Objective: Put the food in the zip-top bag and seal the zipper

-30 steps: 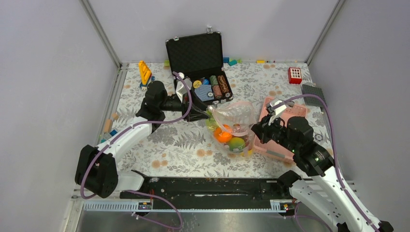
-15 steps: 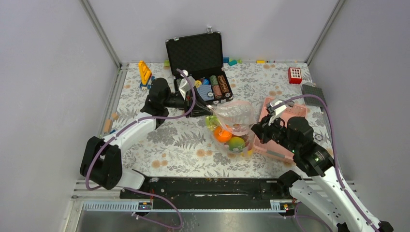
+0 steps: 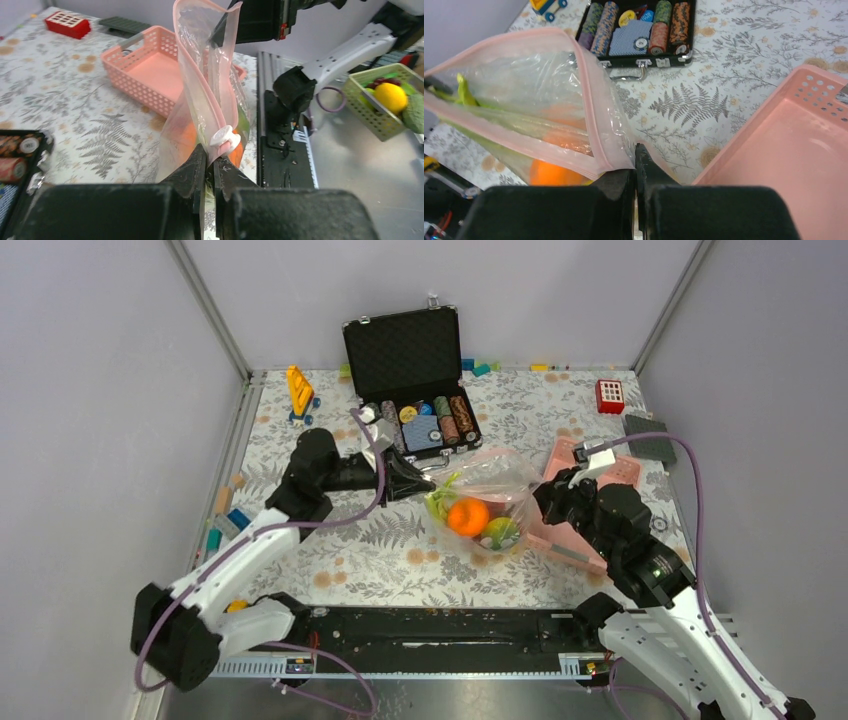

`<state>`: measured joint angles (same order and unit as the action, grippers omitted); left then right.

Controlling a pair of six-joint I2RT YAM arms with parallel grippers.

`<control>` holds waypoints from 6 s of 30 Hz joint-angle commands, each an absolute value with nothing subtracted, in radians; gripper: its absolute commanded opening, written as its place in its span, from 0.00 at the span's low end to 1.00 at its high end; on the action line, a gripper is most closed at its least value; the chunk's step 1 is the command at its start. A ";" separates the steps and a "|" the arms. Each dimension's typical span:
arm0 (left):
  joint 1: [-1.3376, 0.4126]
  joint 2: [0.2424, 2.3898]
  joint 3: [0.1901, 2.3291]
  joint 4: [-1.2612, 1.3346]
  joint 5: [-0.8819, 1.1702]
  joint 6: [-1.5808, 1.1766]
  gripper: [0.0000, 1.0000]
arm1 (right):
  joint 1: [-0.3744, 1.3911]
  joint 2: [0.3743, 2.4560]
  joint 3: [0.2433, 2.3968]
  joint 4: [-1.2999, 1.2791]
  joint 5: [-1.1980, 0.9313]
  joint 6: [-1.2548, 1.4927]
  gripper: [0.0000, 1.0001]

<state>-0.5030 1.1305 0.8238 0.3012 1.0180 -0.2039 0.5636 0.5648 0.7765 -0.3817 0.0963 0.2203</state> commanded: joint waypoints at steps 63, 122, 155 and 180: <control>-0.856 1.024 1.304 -0.403 0.225 -0.160 0.00 | 0.799 1.217 1.420 -0.347 -0.644 -0.343 0.21; -0.855 0.840 1.107 -0.341 -0.249 -0.160 0.00 | 0.633 1.178 1.373 -0.780 -0.341 -0.550 0.00; -0.664 0.866 1.199 -0.363 -0.282 -0.169 0.00 | 0.464 1.030 1.251 -0.563 -0.733 -0.061 0.00; -0.663 1.322 1.198 -0.434 0.005 -0.355 0.00 | 0.439 0.894 0.766 -0.547 -0.295 0.514 0.01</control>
